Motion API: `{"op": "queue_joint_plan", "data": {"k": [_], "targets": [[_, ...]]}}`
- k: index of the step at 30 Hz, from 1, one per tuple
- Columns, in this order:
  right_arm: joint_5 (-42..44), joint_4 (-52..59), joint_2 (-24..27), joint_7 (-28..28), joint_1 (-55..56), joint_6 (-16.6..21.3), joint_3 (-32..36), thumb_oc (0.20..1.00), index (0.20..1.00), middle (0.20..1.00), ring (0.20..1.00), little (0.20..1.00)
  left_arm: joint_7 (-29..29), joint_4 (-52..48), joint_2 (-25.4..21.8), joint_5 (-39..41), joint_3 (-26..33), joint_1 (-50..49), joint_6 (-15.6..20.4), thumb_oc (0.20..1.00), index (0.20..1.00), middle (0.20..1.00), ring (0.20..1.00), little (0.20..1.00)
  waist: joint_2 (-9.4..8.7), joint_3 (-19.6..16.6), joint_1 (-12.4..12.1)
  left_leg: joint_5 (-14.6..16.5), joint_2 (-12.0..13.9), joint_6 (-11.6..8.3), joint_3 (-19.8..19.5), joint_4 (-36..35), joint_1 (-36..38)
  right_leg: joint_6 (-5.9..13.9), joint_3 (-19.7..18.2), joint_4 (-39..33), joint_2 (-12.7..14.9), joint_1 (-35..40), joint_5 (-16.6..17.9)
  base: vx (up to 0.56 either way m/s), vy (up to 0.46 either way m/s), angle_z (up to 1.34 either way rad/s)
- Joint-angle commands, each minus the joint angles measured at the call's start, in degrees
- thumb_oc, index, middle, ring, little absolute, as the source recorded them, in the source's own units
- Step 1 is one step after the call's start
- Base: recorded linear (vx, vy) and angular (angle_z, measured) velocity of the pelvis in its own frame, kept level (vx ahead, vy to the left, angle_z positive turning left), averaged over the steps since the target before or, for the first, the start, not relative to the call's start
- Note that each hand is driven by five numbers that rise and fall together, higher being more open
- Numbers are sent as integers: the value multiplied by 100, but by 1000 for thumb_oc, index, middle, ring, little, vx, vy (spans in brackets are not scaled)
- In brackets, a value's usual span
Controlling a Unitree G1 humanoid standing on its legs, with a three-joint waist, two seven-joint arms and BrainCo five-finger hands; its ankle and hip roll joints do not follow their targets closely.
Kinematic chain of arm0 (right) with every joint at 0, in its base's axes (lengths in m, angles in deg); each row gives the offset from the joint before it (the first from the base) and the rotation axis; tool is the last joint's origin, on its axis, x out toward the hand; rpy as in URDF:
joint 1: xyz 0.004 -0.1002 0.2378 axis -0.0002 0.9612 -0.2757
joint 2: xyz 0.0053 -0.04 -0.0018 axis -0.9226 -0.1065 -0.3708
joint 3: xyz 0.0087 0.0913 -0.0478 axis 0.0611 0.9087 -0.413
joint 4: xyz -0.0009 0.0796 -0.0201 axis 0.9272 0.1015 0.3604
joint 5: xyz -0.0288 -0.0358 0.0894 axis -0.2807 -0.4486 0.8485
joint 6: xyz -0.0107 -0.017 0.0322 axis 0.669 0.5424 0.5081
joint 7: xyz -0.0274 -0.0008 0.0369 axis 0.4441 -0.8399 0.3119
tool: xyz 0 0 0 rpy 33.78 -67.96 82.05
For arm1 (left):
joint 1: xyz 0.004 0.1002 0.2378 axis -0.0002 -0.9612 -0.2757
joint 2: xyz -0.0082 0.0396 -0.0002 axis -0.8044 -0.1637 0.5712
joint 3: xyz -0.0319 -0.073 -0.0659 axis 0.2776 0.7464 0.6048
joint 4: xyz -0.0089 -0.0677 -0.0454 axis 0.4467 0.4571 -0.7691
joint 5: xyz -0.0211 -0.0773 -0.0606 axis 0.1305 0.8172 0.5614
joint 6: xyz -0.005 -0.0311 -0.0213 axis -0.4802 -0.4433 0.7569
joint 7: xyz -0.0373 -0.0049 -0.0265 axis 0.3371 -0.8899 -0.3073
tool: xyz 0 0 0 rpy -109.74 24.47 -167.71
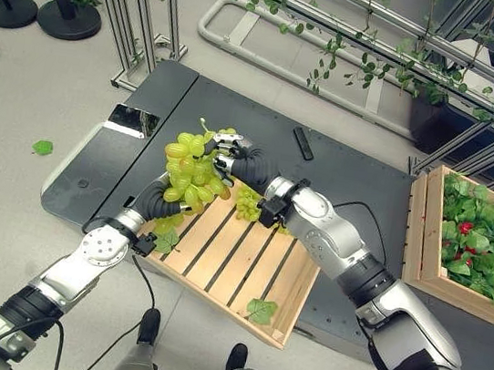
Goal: Pick up the fruits from the basket on one side to the basket on the other side
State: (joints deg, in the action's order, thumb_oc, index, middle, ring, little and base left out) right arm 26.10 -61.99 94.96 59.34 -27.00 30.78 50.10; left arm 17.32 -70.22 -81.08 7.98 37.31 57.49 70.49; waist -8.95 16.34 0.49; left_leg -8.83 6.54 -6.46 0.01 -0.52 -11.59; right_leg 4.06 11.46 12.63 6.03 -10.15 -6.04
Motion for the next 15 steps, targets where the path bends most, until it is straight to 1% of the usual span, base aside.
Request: {"op": "queue_joint_plan", "data": {"k": [1,5,6,7,11,13,15], "targets": [[58,612,-488,197,-588,348,-257,200,200,200,200,200,-74,-411,93,75,-83,291,353,200,200,200,200,200,-337,-290,7,834,-240,228,9,403,291,401,-104,-653,138,-68,670,0,0,0],[19,590,-510,175,-588,371,-262,200,200,200,200,200,-85,-413,120,167,-96,290,364,200,200,200,200,200,-336,-287,7,851,-241,233,-5,439,278,395,-109,-642,136,-65,664,0,0,0],[0,595,-492,168,-592,375,-256,457,457,457,457,457,-80,-409,125,197,-87,283,367,200,200,200,200,200,-336,-288,9,853,-242,234,-5,442,277,395,-117,-651,137,-61,668,0,0,0],[-52,596,-451,155,-588,385,-249,1000,1000,1000,1000,1000,-92,-415,145,281,-70,243,370,200,200,200,200,200,-340,-289,13,854,-241,234,0,441,275,398,-123,-663,135,-62,670,0,0,0],[-190,580,-220,70,-495,446,-105,1000,1000,1000,1000,1000,-87,-413,150,393,32,134,376,200,200,200,200,200,-336,-296,13,858,-247,239,15,446,271,401,-139,-686,133,-65,684,0,0,0],[-404,683,80,80,-479,477,-67,1000,1000,1000,1000,1000,-103,-429,148,469,130,54,392,200,200,200,200,200,-334,-301,19,859,-250,235,19,452,271,403,-127,-686,144,-58,685,0,0,0],[-386,760,467,138,-263,493,116,1000,1000,1000,1000,1000,-41,-152,313,668,279,-87,439,200,200,200,200,200,-328,-318,44,864,-257,228,6,487,267,404,-125,-679,147,-33,678,0,0,0]]}}
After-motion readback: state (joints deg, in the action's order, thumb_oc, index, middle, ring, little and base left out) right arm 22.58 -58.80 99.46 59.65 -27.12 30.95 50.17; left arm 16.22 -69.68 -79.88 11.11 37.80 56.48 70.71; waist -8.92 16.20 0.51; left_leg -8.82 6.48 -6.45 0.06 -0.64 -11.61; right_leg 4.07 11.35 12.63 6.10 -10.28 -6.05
